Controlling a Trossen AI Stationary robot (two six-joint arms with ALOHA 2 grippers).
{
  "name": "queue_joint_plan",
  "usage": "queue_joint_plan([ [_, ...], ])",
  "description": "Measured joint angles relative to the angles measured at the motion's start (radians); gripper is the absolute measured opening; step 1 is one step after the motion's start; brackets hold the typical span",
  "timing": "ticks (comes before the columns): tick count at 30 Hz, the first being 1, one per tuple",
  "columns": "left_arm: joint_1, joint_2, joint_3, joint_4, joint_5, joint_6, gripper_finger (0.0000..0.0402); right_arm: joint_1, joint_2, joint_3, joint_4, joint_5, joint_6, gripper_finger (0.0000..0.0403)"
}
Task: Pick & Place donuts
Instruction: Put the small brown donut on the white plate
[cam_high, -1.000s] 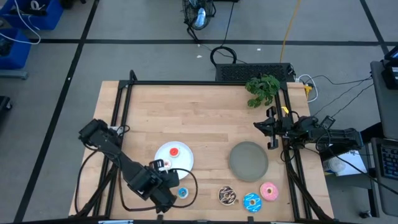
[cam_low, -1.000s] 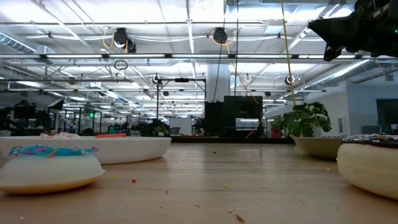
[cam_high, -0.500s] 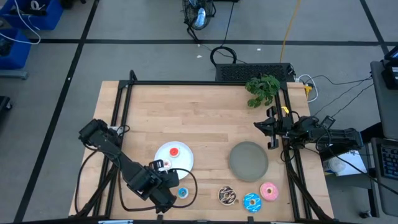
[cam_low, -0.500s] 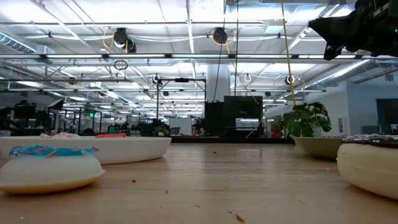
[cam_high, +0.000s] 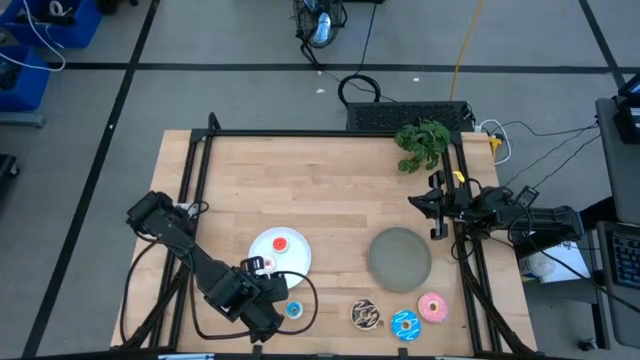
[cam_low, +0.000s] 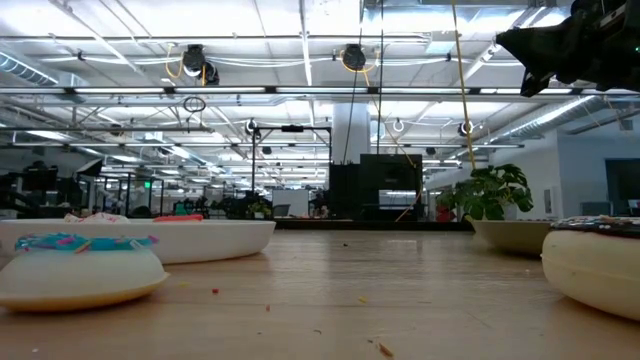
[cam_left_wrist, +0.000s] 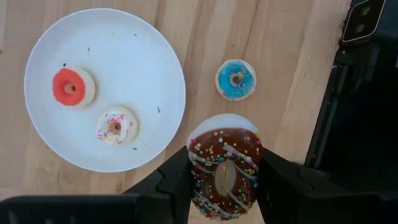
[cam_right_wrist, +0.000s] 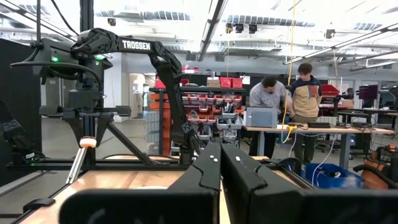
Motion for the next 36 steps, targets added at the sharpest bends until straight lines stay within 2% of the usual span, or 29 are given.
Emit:
queue_joint_plan([
  [16, 0.007, 0.000, 0.000, 0.001, -0.024, 0.018, 0.0149, 0.000, 0.000, 0.000, 0.000, 0.000, 0.000, 0.0000],
  [32, 0.096, 0.000, 0.000, 0.002, -0.077, 0.104, 0.0149, 0.000, 0.000, 0.000, 0.004, 0.000, 0.000, 0.0000],
  [36, 0.152, 0.000, 0.000, 0.002, -0.095, 0.113, 0.0149, 0.000, 0.000, 0.000, 0.004, 0.000, 0.000, 0.0000],
])
